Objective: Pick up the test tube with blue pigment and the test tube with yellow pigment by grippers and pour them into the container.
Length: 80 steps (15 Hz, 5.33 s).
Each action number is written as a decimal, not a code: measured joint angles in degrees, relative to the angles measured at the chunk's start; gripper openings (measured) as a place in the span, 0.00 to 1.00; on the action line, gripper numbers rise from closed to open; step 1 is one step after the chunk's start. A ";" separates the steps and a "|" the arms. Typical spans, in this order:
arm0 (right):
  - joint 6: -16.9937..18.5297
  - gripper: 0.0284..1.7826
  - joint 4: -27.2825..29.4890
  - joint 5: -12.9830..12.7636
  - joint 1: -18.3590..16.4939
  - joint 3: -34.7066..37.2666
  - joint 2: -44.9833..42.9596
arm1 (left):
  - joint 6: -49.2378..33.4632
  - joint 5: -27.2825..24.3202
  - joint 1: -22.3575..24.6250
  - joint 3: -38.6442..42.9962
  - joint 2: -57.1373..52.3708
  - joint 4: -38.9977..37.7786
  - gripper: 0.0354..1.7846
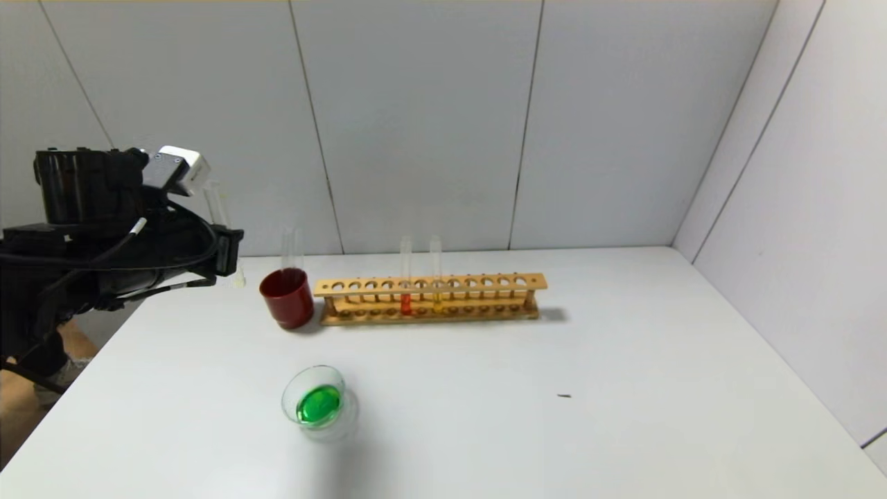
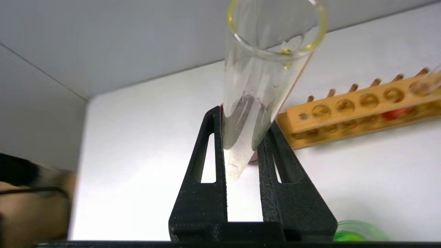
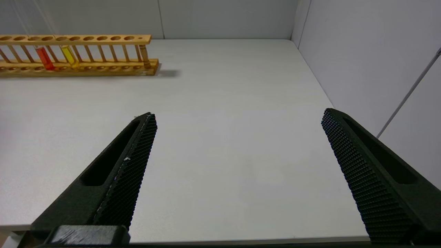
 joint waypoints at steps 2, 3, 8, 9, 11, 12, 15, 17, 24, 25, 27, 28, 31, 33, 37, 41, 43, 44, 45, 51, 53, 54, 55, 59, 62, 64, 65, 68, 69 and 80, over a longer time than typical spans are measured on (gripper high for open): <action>0.02 0.98 -0.02 0.00 0.00 0.00 0.00 | -3.19 -1.94 0.79 -0.57 2.19 -2.55 0.16; 0.02 0.98 0.00 0.00 0.00 0.00 0.00 | -4.17 -2.36 1.12 -0.83 3.57 -4.52 0.16; 0.02 0.98 0.00 0.00 0.00 0.00 0.00 | -4.96 -4.90 3.19 -3.34 11.74 -10.40 0.16; 0.02 0.98 -0.02 0.00 0.00 0.00 0.00 | -4.99 -5.52 3.33 -3.97 13.14 -10.48 0.16; 0.00 0.98 -0.02 0.02 0.00 0.00 0.00 | -5.40 -5.75 3.46 -5.38 15.93 -10.57 0.16; 0.00 0.98 -0.02 0.00 0.00 0.00 0.00 | -5.71 -5.78 3.46 -5.85 17.16 -10.59 0.16; 0.02 0.98 0.00 0.00 0.00 0.00 0.00 | -5.79 -5.83 3.69 -7.08 19.79 -11.69 0.16; 0.02 0.98 0.00 0.02 0.00 0.00 0.00 | -5.73 -5.80 3.69 -7.52 21.33 -12.47 0.16; 0.02 0.98 -0.02 0.00 0.00 0.00 0.00 | -5.77 -5.80 3.72 -8.02 26.01 -14.68 0.16; 0.02 0.98 -0.02 0.00 0.00 0.00 0.00 | -5.73 -5.83 3.72 -8.02 26.40 -14.68 0.16; 0.02 0.98 -0.02 0.00 0.00 0.00 0.00 | -5.73 -5.80 3.72 -8.11 26.93 -14.68 0.18; 0.02 0.98 -0.02 0.00 0.00 0.00 0.00 | -5.71 -5.74 3.72 -8.13 27.04 -14.68 0.21; 0.02 0.98 -0.02 0.00 0.00 0.00 0.00 | -5.52 -5.50 3.72 -8.16 27.11 -14.70 0.40; 0.02 0.98 -0.02 -0.01 0.00 0.00 0.00 | -5.42 -5.41 3.52 -8.16 26.92 -14.68 0.61; 0.02 0.98 -0.02 0.00 0.00 0.00 0.00 | -5.40 -5.21 3.46 -7.75 24.28 -14.20 0.90; 0.00 0.98 0.00 0.00 0.00 0.00 0.00 | -5.16 -5.08 3.50 -6.80 18.15 -12.30 0.98; 0.02 0.98 0.00 0.02 0.00 0.00 0.00 | -5.16 -5.06 3.52 -6.34 13.34 -10.05 0.98; 0.00 0.98 -0.02 0.00 0.00 0.00 0.00 | -5.13 -5.03 3.57 -6.06 10.13 -8.55 0.98; 0.00 0.98 0.00 0.00 0.00 0.00 0.00 | -5.10 -5.03 3.58 -5.81 6.69 -6.99 0.98; 0.02 0.98 0.00 0.02 0.00 0.00 0.00 | -4.96 -5.11 3.46 -3.94 -24.02 13.47 0.98; 0.02 0.98 -0.02 0.00 0.00 0.00 0.00 | -4.94 -5.11 3.44 -2.84 -36.17 24.05 0.98; 0.02 0.98 -0.02 0.00 0.00 0.00 0.00 | -4.96 -5.11 3.41 -1.68 -42.29 29.03 0.98; 0.02 0.98 -0.02 0.00 0.00 0.00 0.00 | -4.99 -5.12 3.41 -0.26 -47.84 32.56 0.98; 0.00 0.98 0.00 0.00 0.00 0.00 0.00 | -4.47 -4.45 3.63 8.46 -70.90 40.86 0.98; 0.02 0.98 0.00 0.02 0.00 0.00 0.00 | -3.94 -2.05 3.83 18.99 -84.88 42.01 0.98; 0.04 0.98 -0.02 0.00 0.00 0.00 0.00 | -3.89 0.55 3.96 27.87 -89.59 40.23 0.98; 0.02 0.98 0.00 0.02 0.00 0.00 0.00 | -3.84 1.35 3.99 32.48 -90.92 38.84 0.98; 0.02 0.98 -0.02 0.00 0.00 0.00 0.00 | -4.85 1.27 4.04 44.07 -92.90 33.26 0.98; 0.00 0.98 0.00 0.00 0.00 0.00 0.00 | -6.10 0.09 4.06 45.90 -93.23 32.76 0.98; 0.06 0.98 0.04 -0.04 0.00 0.00 0.00 | -9.26 -0.78 3.99 47.88 -93.57 32.80 0.98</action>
